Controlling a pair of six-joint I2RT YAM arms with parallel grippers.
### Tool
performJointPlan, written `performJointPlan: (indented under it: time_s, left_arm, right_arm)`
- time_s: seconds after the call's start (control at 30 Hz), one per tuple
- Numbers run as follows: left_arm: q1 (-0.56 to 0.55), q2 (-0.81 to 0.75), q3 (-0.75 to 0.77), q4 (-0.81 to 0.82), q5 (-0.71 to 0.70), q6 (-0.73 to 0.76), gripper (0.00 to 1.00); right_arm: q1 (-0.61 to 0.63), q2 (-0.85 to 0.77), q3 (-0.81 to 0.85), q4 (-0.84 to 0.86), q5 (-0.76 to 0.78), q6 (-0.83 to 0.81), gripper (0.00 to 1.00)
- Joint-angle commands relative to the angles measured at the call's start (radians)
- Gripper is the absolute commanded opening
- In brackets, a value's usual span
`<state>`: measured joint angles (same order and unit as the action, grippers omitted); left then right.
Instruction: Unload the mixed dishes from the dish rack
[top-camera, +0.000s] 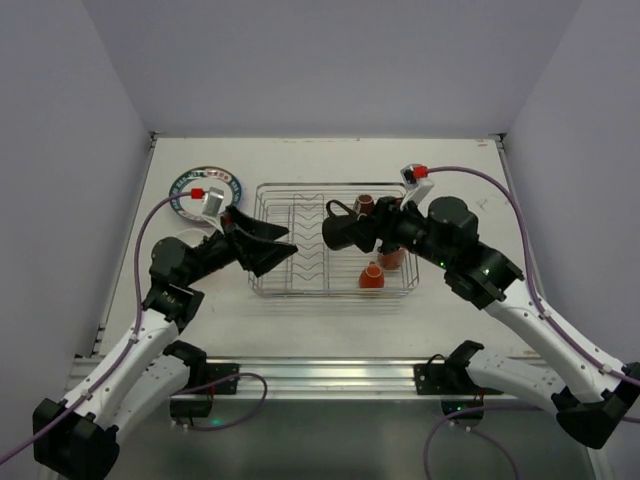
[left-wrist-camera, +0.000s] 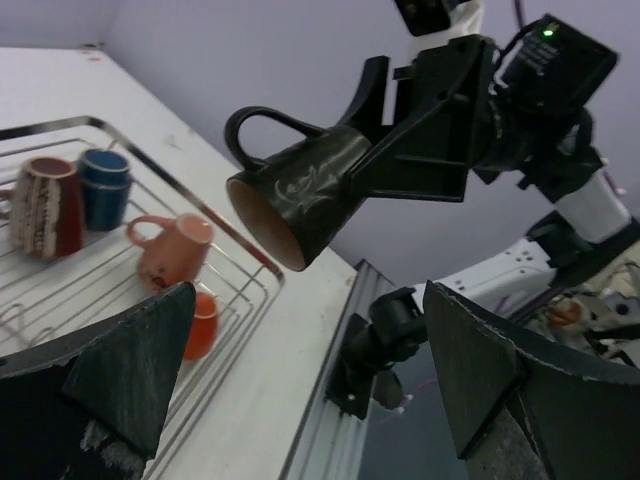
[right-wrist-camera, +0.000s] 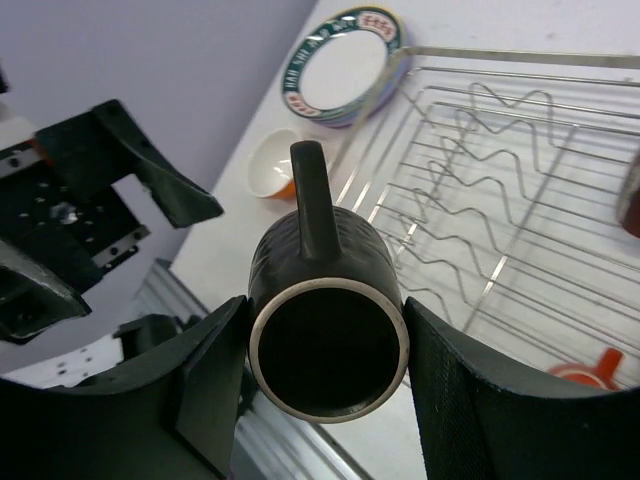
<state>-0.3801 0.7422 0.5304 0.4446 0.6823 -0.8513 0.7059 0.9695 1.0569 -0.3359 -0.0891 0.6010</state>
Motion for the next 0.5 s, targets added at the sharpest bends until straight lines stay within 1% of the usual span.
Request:
performJointPlan:
  time_s: [0.0, 0.17, 0.23, 0.3, 0.37, 0.47]
  left_arm:
    - [-0.042, 0.016, -0.015, 0.368, 0.1, -0.167, 1.0]
    - [-0.138, 0.029, -0.014, 0.402, -0.009, -0.141, 0.99]
    - [-0.167, 0.054, -0.01, 0.405, -0.029, -0.138, 0.95]
    - [-0.187, 0.078, -0.009, 0.414, -0.047, -0.137, 0.93]
    - [-0.218, 0.101, -0.003, 0.424, -0.066, -0.132, 0.87]
    - [-0.244, 0.124, 0.006, 0.425, -0.086, -0.124, 0.85]
  right_arm:
    - [-0.002, -0.061, -0.047, 0.236, -0.136, 0.083, 0.0]
    - [-0.002, -0.08, -0.075, 0.311, -0.195, 0.132, 0.0]
    - [-0.002, -0.081, -0.072, 0.319, -0.205, 0.144, 0.0]
    - [0.0, -0.084, -0.075, 0.328, -0.21, 0.16, 0.0]
    - [-0.002, -0.092, -0.084, 0.362, -0.215, 0.172, 0.0]
    - [-0.002, -0.109, -0.097, 0.373, -0.199, 0.175, 0.0]
